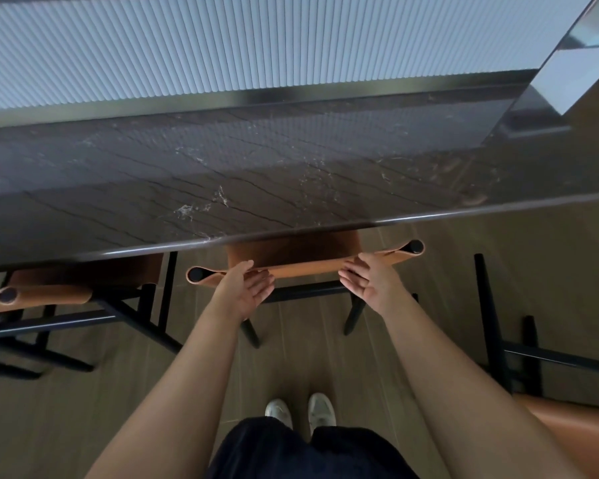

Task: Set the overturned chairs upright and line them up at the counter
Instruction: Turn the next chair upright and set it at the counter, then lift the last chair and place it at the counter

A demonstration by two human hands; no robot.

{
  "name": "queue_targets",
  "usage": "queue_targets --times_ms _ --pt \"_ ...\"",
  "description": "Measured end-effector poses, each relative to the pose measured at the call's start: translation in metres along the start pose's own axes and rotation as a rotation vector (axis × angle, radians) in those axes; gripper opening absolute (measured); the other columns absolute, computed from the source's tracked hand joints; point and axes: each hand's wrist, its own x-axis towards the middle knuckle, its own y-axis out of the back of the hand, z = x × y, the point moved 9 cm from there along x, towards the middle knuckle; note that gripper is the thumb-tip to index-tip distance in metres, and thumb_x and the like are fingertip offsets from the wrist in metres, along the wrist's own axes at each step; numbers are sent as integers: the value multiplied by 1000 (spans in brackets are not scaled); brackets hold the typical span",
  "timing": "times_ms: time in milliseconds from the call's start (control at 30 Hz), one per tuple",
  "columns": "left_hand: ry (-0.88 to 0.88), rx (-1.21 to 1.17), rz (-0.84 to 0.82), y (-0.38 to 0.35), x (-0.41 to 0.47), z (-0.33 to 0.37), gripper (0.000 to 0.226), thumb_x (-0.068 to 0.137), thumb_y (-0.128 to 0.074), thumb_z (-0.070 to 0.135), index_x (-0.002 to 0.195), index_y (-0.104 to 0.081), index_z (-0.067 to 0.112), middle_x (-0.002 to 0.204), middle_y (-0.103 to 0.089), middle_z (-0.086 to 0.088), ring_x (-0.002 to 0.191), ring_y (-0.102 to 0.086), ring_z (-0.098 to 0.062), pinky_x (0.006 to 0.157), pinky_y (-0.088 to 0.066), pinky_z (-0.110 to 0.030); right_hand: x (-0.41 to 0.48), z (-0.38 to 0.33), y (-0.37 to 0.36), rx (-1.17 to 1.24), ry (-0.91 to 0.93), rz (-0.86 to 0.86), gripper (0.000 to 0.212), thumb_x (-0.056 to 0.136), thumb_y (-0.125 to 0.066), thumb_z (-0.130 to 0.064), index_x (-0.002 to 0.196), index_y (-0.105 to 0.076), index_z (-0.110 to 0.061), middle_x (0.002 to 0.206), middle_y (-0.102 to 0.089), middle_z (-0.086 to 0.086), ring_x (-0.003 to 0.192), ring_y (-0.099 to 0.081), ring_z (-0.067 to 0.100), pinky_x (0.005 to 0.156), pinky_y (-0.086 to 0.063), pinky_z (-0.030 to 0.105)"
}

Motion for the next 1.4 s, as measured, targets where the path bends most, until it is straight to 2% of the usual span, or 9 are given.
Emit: queue_targets --times_ms 67,167,367,533,733,833,1033,1167,1400 --pt "-19 -3 -14 -4 -8 -5 35 99 -49 16 130 -50 0 124 -62 -21 104 -63 -32 85 -50 -41 -8 -2 3 12 9 -28 19 99 -55 -16 114 -60 -5 105 -73 14 95 -71 29 67 -60 38" --pt "-56 14 -36 -12 -18 -11 19 100 -47 18 108 -56 3 119 -66 -18 98 -66 -29 83 -52 -39 -20 -6 10 24 27 -78 23 99 -54 -14 119 -60 -4 109 -72 13 97 -71 29 73 -60 38" --pt "-124 39 -117 -31 -38 -26 17 99 -48 16 102 -62 8 104 -74 -11 92 -72 -23 82 -55 -36 -46 -13 32 29 109 -123 22 99 -55 -18 115 -65 -8 111 -73 10 101 -70 27 77 -57 35" --pt "-139 114 -228 -45 -52 -45 24 99 -49 21 112 -63 7 104 -74 -9 102 -69 -25 86 -53 -37 -76 -1 67 68 163 -60 24 101 -50 -21 113 -67 -10 106 -75 7 95 -73 22 76 -57 33" --pt "-111 314 -381 -64 -78 -69 26 100 -47 24 117 -61 9 114 -71 -8 104 -68 -22 82 -53 -35 -121 30 117 188 249 71 23 100 -50 -21 110 -69 -13 106 -75 5 98 -71 21 79 -55 33" --pt "-125 448 -477 -68 -95 -76 25 100 -46 24 115 -62 10 115 -71 -7 106 -67 -22 84 -52 -34 -147 52 141 271 277 145 23 99 -51 -20 110 -70 -13 104 -76 5 98 -71 21 78 -54 33" --pt "-132 556 -578 -67 -122 -94 27 101 -46 25 118 -60 10 112 -72 -7 105 -68 -21 89 -52 -37 -199 98 179 433 266 253 24 101 -48 -18 104 -70 -11 101 -76 8 96 -71 22 77 -54 33" --pt "-80 611 -659 -77 -143 -127 25 101 -46 24 114 -62 10 112 -72 -6 105 -68 -22 92 -51 -38 -230 126 208 515 302 294 25 101 -48 -19 109 -69 -8 102 -76 10 95 -73 23 80 -57 34" --pt "-42 733 -812 -111 -189 -196 29 100 -46 27 116 -63 10 110 -73 -5 102 -70 -20 85 -53 -35 -279 157 276 648 387 368 23 99 -52 -17 111 -68 -7 101 -76 11 89 -75 22 66 -57 30"
